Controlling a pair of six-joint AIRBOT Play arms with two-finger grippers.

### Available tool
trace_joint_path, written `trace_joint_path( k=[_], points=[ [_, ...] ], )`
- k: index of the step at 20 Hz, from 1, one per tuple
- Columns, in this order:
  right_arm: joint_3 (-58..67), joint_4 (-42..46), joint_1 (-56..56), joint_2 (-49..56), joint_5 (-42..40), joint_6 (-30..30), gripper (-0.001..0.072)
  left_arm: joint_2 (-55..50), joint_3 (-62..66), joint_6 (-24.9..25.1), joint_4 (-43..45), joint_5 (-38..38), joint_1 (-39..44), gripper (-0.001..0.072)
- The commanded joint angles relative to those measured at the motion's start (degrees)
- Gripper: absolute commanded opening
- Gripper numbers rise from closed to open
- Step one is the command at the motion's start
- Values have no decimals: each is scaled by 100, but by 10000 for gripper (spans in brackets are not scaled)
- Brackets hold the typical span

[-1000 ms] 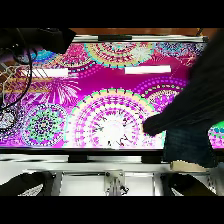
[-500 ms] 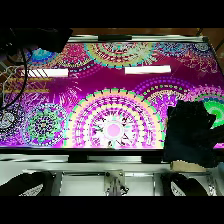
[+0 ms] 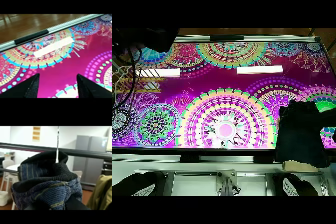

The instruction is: Fold the shirts.

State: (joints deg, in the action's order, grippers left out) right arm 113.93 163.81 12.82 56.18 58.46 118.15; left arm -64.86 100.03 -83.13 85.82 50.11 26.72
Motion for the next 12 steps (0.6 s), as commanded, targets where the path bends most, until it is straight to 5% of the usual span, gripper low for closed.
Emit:
trace_joint_path(
  k=[1, 5, 10, 11, 12],
  points=[
    [2, -68, 608, 140, -74, 317, 109, 13, -2, 15, 284, 2, -4, 554],
    [4, -197, 1143, 306, -20, 315, 109, 13, -2, 15, 334, 98, -4, 554],
    [2, -555, 1462, 542, 997, 293, 113, 13, -4, 15, 334, 151, -4, 554],
    [2, -634, 1456, 553, 1174, 293, 163, 13, -4, 15, 337, 149, -4, 554],
    [4, -734, 1456, 546, 1272, 280, 372, 9, -4, 15, 337, 149, -4, 554]
  ],
)
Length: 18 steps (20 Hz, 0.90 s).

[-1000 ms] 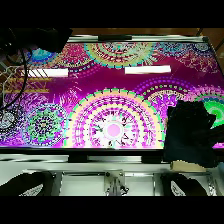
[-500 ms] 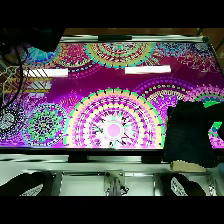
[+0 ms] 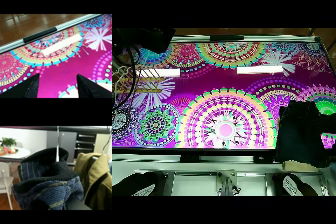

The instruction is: Fold the shirts.

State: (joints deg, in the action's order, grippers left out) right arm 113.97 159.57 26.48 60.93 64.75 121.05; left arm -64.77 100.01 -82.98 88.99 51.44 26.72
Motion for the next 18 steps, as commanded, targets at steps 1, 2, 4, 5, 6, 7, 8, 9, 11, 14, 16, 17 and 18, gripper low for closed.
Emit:
trace_joint_path(
  k=[1, 2, 4, 5, 6, 7, 8, 9, 11, 14, 16, 17, 18],
  points=[
    [0, -494, 90, 31, 721, -61, 551, -2, -2, 0, 39, 15, -4, 554],
    [0, -730, 90, -42, 903, -164, 555, -2, -2, 0, 66, 15, -4, 554],
    [0, -1228, 90, -245, 1589, -319, 556, -2, -2, -2, 61, 17, -4, 554],
    [0, -1449, 90, -363, 2033, -372, 556, -2, -2, 0, 63, 17, -4, 554],
    [0, -1652, 90, -485, 2498, -461, 555, -2, -2, 0, 63, 17, -4, 554],
    [0, -1851, 90, -584, 2835, -514, 555, -2, -2, -2, 63, 17, -4, 554],
    [0, -2063, 92, -678, 3084, -614, 555, -2, -2, -2, 61, 17, -4, 554],
    [0, -2334, 92, -780, 3300, -706, 556, -2, -2, -2, 61, 17, -4, 554],
    [0, -2741, 92, -992, 3574, -734, 556, -2, -2, -4, 61, 20, -4, 554],
    [0, -3383, 92, -1268, 4013, -730, 555, -2, -2, -24, 61, 22, -4, 554],
    [0, -3783, 92, -1349, 4166, -761, 555, -2, -2, -24, 61, 22, -4, 554],
    [0, -3978, 92, -1366, 4124, -772, 556, -2, -2, -24, 61, 24, -4, 554],
    [0, -4190, 92, -1366, 4046, -774, 556, -2, -2, -24, 61, 42, -4, 554]
  ],
)
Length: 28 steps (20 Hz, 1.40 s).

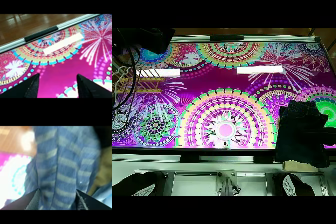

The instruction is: Fold the shirts.

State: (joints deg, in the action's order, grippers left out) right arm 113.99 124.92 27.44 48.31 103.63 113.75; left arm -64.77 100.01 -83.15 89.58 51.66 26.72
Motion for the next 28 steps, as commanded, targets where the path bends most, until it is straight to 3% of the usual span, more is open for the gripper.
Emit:
trace_joint_path(
  k=[1, 5, 11, 16, 21, 23, 26, 28],
  points=[
    [4, -940, -4, -107, 20, -44, 555, -2, -2, -4, 4, 90, -4, 554],
    [341, -2059, -4, -129, -1023, -70, 555, -2, -2, -2, 57, 337, -4, 554],
    [361, -3842, -4, 63, -352, -50, 555, -2, -2, -7, 234, 345, -4, 554],
    [361, -5445, -4, 92, -778, -92, 553, 0, -2, -7, 236, 356, -4, 554],
    [361, -8144, -7, 448, -903, -667, 553, -2, -2, -7, 238, 898, -4, 554],
    [326, -8220, -7, 767, -901, -758, 553, -37, -4, -92, 247, 1574, -31, 540],
    [-116, -7495, -227, 1309, -898, -870, 553, -271, -85, -573, 498, 2623, -245, 536],
    [-396, -6808, -1080, 1742, -929, -973, 553, -481, -153, -909, 494, 3060, -417, 537]
  ],
)
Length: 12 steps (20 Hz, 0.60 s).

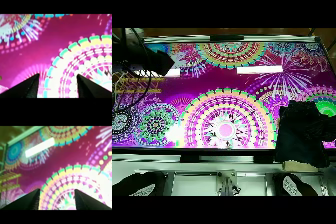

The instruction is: Fold the shirts.

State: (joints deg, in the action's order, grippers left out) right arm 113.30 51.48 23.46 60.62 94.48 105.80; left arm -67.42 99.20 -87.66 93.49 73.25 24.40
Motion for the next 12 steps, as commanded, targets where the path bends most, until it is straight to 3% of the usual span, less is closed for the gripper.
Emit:
trace_joint_path(
  k=[1, 4, 7, 12],
  points=[
    [-415, 973, -1250, 737, -98, -240, 553, -317, -74, -566, 105, 1032, -205, 536],
    [-426, 2321, -2935, 1534, -490, -212, 554, -568, -74, -754, 103, 1012, -166, 537],
    [-426, 2990, -4061, 2308, -420, -313, 554, -870, -74, -1069, 109, 1014, -164, 536],
    [-428, 2590, -4282, 3032, -501, -455, 555, -1244, -74, -1115, 127, 1300, -164, 537]
  ],
)
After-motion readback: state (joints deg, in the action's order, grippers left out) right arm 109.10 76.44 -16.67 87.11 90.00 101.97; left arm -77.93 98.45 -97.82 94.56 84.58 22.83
